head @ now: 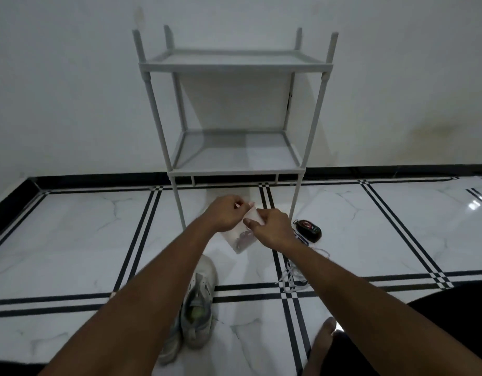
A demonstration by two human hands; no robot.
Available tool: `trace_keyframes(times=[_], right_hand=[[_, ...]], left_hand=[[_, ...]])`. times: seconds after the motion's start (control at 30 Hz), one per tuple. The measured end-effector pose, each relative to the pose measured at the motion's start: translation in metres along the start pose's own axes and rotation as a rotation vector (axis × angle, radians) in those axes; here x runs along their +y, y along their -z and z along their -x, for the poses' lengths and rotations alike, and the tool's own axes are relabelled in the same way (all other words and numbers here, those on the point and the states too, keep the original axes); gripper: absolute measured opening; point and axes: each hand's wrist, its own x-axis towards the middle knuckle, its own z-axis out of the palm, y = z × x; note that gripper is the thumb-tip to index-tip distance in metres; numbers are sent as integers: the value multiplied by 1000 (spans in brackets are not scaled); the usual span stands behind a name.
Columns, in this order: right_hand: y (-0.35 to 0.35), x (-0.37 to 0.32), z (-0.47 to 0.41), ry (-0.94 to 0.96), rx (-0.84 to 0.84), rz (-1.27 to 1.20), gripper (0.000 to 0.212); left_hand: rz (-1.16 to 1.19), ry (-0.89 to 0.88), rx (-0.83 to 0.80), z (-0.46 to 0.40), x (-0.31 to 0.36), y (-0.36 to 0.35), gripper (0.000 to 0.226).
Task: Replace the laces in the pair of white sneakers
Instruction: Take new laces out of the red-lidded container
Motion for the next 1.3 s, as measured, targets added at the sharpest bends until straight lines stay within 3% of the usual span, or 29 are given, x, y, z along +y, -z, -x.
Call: trace_keyframes(times=[0.17, 0.3, 0.6, 0.77, 0.8, 0.9, 0.97, 1.03, 1.17, 1.3], right_hand=[[-36, 39, 7, -16, -100, 33, 31], [-53, 68, 10, -38, -155, 50, 32], [-66, 110, 27, -61, -102, -106, 31], [-62, 130, 25, -297, -137, -196, 41], [-60, 132, 23, -370, -149, -259, 48], [-60, 133, 19, -522, -197, -385, 107], [-61, 126, 22, -642, -247, -411, 130], [-64, 124, 26, -752, -251, -439, 119], [-70, 138, 25, -870, -200, -634, 44], [-64, 142, 26, -868, -97, -721, 28]], left_hand=[[-15, 61, -140, 0, -37, -38, 50], [27, 88, -156, 3, -56, -71, 48], [130, 278, 207, 9, -78, -103, 41], [366, 482, 308, 20, -90, -99, 34], [425, 541, 300, 24, -94, -101, 39], [547, 646, 235, 38, -102, -112, 40], [550, 685, 169, 47, -100, -118, 39], [573, 716, 130, 52, -100, -124, 39], [617, 770, 59, 54, -97, -135, 40], [592, 833, -25, 62, -99, -156, 45]])
